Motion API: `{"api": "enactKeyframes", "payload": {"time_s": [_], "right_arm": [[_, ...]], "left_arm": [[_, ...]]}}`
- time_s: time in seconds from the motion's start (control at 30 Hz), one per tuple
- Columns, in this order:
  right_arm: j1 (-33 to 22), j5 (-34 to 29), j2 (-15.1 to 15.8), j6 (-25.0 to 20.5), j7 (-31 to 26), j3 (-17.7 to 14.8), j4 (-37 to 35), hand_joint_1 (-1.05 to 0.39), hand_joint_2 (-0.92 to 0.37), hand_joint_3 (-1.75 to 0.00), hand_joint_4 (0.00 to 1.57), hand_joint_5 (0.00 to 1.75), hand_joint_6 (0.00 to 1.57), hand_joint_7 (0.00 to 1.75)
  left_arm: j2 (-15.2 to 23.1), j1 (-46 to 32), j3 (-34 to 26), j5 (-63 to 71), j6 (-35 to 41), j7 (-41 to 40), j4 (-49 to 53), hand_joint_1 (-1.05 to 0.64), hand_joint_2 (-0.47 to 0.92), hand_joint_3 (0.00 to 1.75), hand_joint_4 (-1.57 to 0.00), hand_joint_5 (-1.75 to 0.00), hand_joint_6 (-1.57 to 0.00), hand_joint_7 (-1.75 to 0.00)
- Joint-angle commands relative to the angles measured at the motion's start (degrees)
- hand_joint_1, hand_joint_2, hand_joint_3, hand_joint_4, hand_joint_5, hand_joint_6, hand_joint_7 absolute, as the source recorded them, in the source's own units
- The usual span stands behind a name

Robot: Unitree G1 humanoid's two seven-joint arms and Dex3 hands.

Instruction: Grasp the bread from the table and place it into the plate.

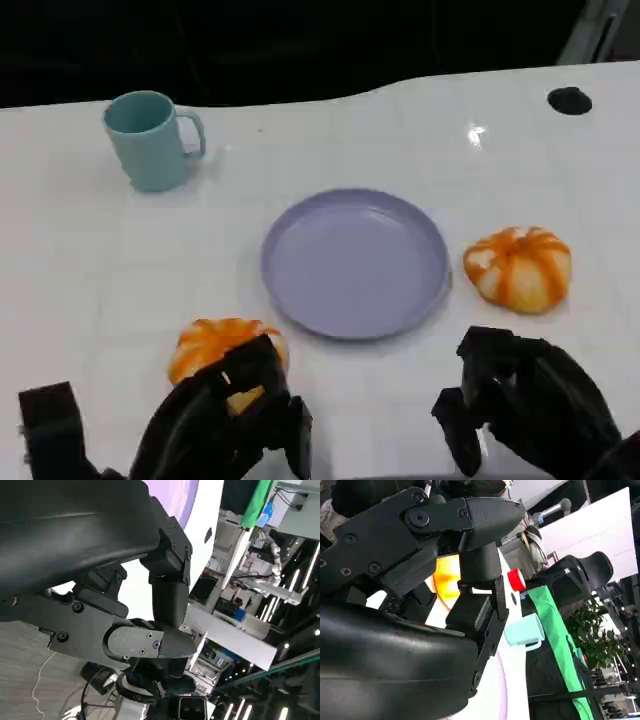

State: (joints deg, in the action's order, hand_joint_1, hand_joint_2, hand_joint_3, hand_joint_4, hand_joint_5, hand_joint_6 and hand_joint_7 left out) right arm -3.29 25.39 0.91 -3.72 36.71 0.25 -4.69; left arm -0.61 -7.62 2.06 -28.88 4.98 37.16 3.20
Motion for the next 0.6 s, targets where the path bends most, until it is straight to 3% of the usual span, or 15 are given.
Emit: {"api": "enactKeyframes", "payload": {"time_s": [0.03, 0.6], "right_arm": [[0.0, 0.7, 0.6, -0.2, 0.1, -0.6, 0.4, -0.93, -0.65, -0.55, 1.22, 1.56, 1.04, 1.42], [-0.1, 0.9, 0.6, -0.7, 0.1, -0.7, 0.9, -0.95, -0.64, -0.55, 1.22, 1.55, 1.05, 1.41]], "left_arm": [[0.8, -0.6, 0.1, 0.6, 0.5, 0.1, -0.1, -0.65, 0.92, 0.3, -0.83, -1.75, -0.59, -1.75], [0.4, -0.6, 0.1, 0.6, -0.5, 0.3, 0.2, -0.66, 0.92, 0.3, -0.82, -1.75, -0.58, -1.75]]}}
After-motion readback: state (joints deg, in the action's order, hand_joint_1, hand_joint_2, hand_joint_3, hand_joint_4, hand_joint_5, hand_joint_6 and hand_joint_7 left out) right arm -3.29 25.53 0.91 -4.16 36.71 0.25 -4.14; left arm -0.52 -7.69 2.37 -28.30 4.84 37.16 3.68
